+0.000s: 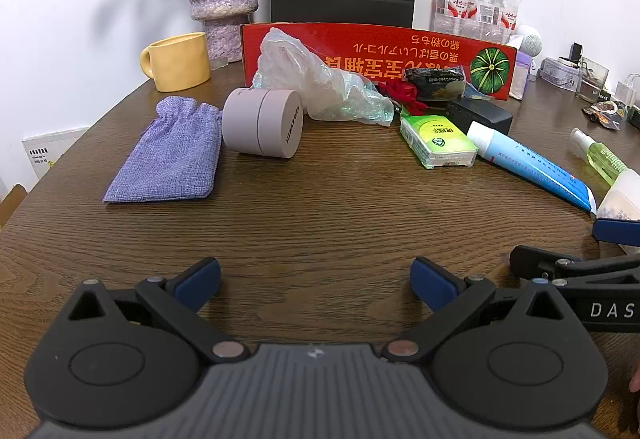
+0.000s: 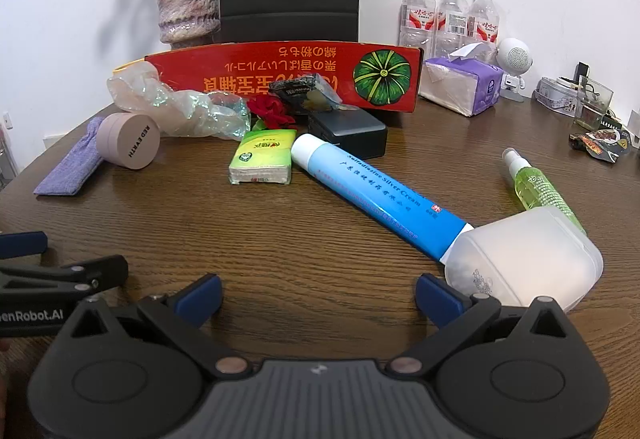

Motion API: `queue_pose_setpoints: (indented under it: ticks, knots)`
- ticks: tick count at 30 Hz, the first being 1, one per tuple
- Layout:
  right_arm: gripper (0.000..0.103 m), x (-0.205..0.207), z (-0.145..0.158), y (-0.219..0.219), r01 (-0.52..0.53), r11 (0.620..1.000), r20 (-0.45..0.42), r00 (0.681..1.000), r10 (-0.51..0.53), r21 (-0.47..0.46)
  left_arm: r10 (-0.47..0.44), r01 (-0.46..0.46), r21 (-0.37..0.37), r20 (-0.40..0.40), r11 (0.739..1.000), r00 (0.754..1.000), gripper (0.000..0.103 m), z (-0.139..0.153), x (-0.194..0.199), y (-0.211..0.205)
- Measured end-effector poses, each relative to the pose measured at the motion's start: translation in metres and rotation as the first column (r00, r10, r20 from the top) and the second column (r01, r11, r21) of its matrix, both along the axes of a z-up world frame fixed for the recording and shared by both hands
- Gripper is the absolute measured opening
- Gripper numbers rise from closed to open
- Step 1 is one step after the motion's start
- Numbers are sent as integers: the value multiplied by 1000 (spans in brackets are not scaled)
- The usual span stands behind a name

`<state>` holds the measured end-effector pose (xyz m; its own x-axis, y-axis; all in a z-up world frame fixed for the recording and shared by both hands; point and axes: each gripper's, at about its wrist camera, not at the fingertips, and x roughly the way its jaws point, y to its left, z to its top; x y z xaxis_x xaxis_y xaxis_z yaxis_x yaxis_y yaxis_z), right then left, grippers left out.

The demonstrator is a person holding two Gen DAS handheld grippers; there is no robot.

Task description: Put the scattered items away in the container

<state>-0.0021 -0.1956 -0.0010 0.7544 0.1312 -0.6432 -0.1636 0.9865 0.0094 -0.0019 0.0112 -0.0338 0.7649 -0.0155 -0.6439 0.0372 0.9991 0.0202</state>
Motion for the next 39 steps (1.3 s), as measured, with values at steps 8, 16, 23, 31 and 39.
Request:
queue_pose_setpoints:
  ticks: [8, 16, 23, 31, 39]
  knots:
    - [103, 0, 0, 0, 0, 1000, 0, 1000, 0, 0, -1, 1, 0, 0, 1000, 1000, 103, 0, 0, 0]
    - [100, -2, 3, -6, 16, 999, 17, 1000, -16, 29, -68, 68, 17, 17, 998, 998, 103, 9, 10, -11]
    - [79, 5, 48, -34, -25, 999, 191, 981, 16, 46, -176, 177, -32, 32, 984, 984, 103, 24, 69, -59]
    - [52, 117, 79, -11, -279, 952, 129, 947, 295, -126, -157, 157, 59, -3, 986, 988, 84, 5, 121, -98]
    - [23, 200, 56, 28, -373, 909, -41, 927, 372, -187, -79, 79, 18, -11, 997, 997, 46, 11, 128, -69]
